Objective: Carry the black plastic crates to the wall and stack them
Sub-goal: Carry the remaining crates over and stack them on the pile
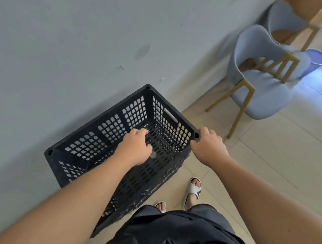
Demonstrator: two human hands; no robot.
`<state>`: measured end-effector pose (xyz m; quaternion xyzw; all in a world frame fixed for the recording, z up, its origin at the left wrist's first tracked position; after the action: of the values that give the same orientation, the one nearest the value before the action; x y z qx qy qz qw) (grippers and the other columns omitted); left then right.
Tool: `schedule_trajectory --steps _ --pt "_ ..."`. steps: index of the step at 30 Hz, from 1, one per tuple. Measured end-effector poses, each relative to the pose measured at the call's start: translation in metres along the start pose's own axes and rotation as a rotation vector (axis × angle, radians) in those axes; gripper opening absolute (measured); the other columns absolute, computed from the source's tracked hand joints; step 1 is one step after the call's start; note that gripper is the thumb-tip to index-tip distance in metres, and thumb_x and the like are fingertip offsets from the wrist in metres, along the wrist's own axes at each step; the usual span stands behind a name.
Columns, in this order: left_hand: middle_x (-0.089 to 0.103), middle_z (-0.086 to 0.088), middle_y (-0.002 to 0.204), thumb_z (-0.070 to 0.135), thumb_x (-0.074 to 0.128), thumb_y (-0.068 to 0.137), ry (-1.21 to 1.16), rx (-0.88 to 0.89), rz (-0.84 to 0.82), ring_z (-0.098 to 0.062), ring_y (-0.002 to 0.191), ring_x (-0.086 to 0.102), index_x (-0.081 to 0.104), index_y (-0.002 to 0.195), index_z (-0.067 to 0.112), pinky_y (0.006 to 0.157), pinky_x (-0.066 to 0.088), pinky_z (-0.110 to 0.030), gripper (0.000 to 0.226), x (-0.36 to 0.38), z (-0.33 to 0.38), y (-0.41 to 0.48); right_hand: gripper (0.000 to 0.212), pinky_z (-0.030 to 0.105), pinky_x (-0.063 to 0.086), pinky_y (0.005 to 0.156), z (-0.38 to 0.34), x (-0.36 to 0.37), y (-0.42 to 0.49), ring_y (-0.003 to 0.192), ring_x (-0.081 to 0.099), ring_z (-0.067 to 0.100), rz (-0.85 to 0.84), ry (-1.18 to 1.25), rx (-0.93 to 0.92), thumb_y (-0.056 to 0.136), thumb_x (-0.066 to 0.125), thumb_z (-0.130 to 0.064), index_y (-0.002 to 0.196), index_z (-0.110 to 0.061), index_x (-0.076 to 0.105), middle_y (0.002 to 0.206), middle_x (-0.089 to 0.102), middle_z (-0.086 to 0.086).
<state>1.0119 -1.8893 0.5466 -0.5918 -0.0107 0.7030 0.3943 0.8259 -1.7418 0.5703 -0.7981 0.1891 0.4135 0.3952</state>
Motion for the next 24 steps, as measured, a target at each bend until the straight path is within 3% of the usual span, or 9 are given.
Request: schedule_trajectory --steps 5,9,13,24 --pt "0.033 -0.007 0.156 0.038 0.048 0.098 0.106 0.170 -0.055 -0.029 0.137 0.039 0.032 0.154 0.023 0.108 0.043 -0.050 0.061 0.008 0.060 0.000 0.054 0.052 0.036 0.110 0.053 -0.019 -0.041 0.137 0.040 0.036 0.066 0.011 0.106 0.101 0.046 -0.039 0.150 -0.020 0.036 0.151 0.043 0.010" --pt "0.035 -0.008 0.153 0.038 0.048 0.097 0.175 0.312 -0.074 -0.031 0.136 0.040 0.035 0.152 0.023 0.106 0.043 -0.049 0.058 0.018 0.133 -0.009 0.065 0.053 0.032 0.113 0.115 -0.043 -0.069 0.142 0.035 0.037 0.104 0.052 0.233 0.100 0.046 -0.044 0.158 -0.025 0.023 0.158 0.037 0.009" --pt "0.037 -0.009 0.153 0.038 0.048 0.097 0.241 0.468 -0.090 -0.030 0.135 0.041 0.035 0.152 0.022 0.105 0.045 -0.049 0.059 0.040 0.212 -0.028 0.065 0.052 0.033 0.112 0.185 -0.058 -0.099 0.142 0.035 0.036 0.145 0.089 0.358 0.100 0.045 -0.048 0.158 -0.027 0.023 0.158 0.036 0.008" --pt "0.035 -0.005 0.153 0.039 0.047 0.098 0.402 0.754 -0.168 -0.027 0.137 0.038 0.035 0.152 0.024 0.108 0.040 -0.044 0.058 0.158 0.445 -0.127 0.068 0.048 0.034 0.111 0.408 -0.091 -0.219 0.144 0.034 0.032 0.252 0.252 0.647 0.102 0.042 -0.050 0.161 -0.027 0.019 0.161 0.033 0.005"
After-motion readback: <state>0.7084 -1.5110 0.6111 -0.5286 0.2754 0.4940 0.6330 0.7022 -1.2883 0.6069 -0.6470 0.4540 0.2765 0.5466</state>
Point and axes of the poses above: each hand's wrist, its own y-axis towards the middle knuckle, its own x-axis out of the palm, z = x × y, the point moved 6 cm from there along y, towards the middle knuckle
